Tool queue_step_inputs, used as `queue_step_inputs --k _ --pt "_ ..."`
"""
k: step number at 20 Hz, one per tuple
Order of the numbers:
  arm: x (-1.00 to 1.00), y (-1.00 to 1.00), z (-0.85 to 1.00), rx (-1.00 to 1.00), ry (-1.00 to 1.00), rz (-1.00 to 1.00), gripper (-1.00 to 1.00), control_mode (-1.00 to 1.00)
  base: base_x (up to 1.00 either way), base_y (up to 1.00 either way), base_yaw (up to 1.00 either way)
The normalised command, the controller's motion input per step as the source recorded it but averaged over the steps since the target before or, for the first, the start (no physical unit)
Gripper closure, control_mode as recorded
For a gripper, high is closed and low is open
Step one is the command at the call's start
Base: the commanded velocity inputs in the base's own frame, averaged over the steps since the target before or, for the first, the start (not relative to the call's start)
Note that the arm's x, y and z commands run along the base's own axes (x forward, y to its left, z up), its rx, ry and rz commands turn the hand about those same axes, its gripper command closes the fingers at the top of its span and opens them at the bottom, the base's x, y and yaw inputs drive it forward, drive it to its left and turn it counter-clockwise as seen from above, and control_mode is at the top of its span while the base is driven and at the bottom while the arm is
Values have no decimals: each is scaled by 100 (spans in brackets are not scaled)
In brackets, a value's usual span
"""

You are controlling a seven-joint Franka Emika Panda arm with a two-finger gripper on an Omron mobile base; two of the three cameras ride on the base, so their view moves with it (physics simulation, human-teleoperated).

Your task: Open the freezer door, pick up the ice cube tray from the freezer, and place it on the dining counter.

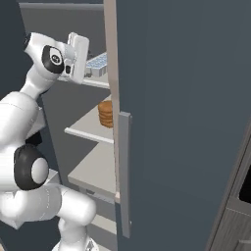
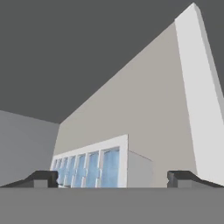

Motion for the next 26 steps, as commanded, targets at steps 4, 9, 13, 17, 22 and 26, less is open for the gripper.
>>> queue_step_inputs --k 4,9,13,17,22,26 --pt "36 0 0 0 0 0 -100 -100 0 0 0" --pt "30 0 0 0 0 0 -100 -100 0 0 0" --pt "28 0 0 0 0 0 -100 -100 0 0 0" --pt "20 0 0 0 2 0 -100 -100 0 0 0" --pt "6 0 -9 0 6 0 -100 -100 0 0 0" --pt "0 0 -12 0 2 0 -100 -100 0 0 0"
